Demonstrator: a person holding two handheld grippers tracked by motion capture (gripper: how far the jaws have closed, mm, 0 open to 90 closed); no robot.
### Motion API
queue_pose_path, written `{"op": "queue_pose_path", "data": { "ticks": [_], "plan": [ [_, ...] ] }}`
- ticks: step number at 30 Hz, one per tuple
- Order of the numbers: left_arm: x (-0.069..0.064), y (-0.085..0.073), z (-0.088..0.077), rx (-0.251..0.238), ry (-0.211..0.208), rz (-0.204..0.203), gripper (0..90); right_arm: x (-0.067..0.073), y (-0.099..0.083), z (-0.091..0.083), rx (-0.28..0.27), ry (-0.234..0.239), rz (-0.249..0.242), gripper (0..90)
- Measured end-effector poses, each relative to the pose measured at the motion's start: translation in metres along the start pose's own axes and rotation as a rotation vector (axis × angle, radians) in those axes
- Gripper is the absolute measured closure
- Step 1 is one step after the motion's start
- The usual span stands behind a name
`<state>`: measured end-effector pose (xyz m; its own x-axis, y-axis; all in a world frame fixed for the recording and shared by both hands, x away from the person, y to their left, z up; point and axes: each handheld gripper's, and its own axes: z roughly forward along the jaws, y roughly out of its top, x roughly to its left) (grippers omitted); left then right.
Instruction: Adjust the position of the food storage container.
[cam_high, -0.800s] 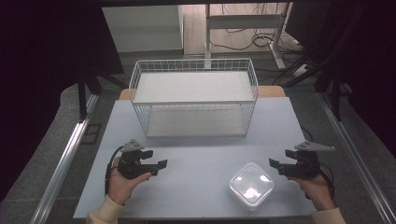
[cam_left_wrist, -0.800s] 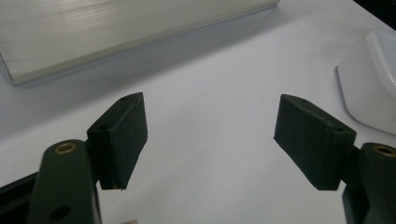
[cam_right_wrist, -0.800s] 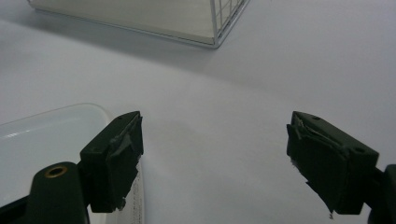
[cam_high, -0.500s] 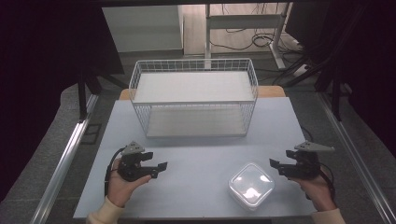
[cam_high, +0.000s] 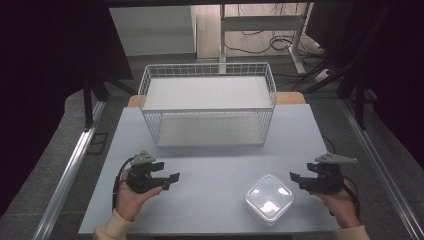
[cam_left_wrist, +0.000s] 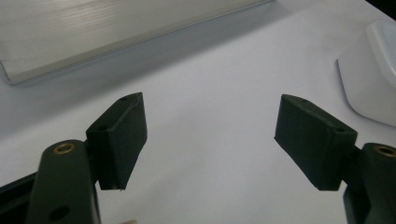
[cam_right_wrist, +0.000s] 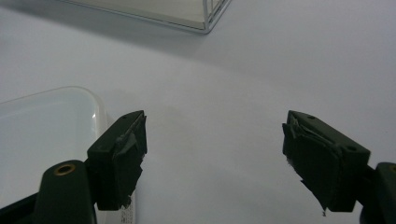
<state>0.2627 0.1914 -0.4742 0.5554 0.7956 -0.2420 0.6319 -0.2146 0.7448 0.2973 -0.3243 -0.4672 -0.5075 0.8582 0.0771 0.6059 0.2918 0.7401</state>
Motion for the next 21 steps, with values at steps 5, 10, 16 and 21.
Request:
{"op": "queue_pose_path", "data": {
  "ticks": [5, 10, 16, 21],
  "plan": [
    [-0.003, 0.000, 0.002, 0.009, -0.005, 0.009, 24.7, 0.000, 0.002, -0.006, -0.010, 0.001, -0.002, 23.0],
    [-0.003, 0.000, 0.001, 0.003, -0.018, 0.001, 24.8, 0.002, 0.004, -0.010, -0.012, 0.003, -0.006, 24.5],
    [-0.004, 0.000, 0.000, -0.003, -0.008, 0.005, 25.0, 0.000, 0.003, -0.012, 0.007, 0.008, -0.005, 28.3],
    [-0.002, 0.000, 0.000, -0.001, -0.007, 0.002, 25.0, -0.004, 0.002, -0.017, 0.031, 0.000, 0.004, 30.1]
  ]
}}
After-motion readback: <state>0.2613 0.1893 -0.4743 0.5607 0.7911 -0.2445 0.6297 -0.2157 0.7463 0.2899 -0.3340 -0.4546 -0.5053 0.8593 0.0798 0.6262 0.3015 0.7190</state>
